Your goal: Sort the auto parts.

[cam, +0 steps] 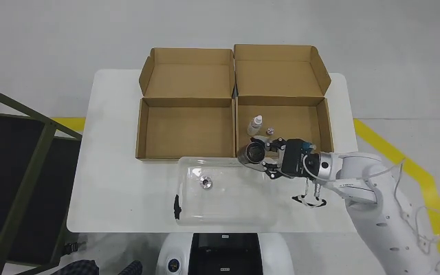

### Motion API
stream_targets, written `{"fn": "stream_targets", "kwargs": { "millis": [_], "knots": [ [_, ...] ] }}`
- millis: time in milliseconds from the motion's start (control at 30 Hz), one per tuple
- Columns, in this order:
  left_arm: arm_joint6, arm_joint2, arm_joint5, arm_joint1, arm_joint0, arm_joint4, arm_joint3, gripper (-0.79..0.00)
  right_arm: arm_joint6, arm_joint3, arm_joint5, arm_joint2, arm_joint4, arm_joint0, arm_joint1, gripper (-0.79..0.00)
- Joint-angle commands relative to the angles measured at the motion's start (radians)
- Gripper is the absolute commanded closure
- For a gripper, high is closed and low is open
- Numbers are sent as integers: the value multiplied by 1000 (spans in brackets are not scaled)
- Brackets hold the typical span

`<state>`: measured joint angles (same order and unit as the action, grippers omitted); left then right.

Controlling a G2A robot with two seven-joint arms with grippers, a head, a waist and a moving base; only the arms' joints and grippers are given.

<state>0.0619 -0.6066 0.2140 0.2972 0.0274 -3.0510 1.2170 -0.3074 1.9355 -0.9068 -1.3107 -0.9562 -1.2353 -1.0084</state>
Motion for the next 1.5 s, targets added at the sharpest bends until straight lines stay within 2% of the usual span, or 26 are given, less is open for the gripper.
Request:
{"fn": "stream_targets", "kwargs": {
  "millis": [0,333,733,1167,1467],
  "knots": [
    [0,0,0,0,0,0,0,-785,3,-1,0,-1,1,-1,1,0],
    [0,0,0,0,0,0,0,-785,18,-18,-4,30,-15,13,0,0],
    [0,0,0,0,0,0,0,-785,60,-84,13,185,-120,111,-25,0],
    [0,0,0,0,0,0,0,-785,72,-249,151,348,-181,269,-76,0],
    [0,0,0,0,0,0,0,-785,49,-317,209,424,-222,363,-108,0]
  ]
}}
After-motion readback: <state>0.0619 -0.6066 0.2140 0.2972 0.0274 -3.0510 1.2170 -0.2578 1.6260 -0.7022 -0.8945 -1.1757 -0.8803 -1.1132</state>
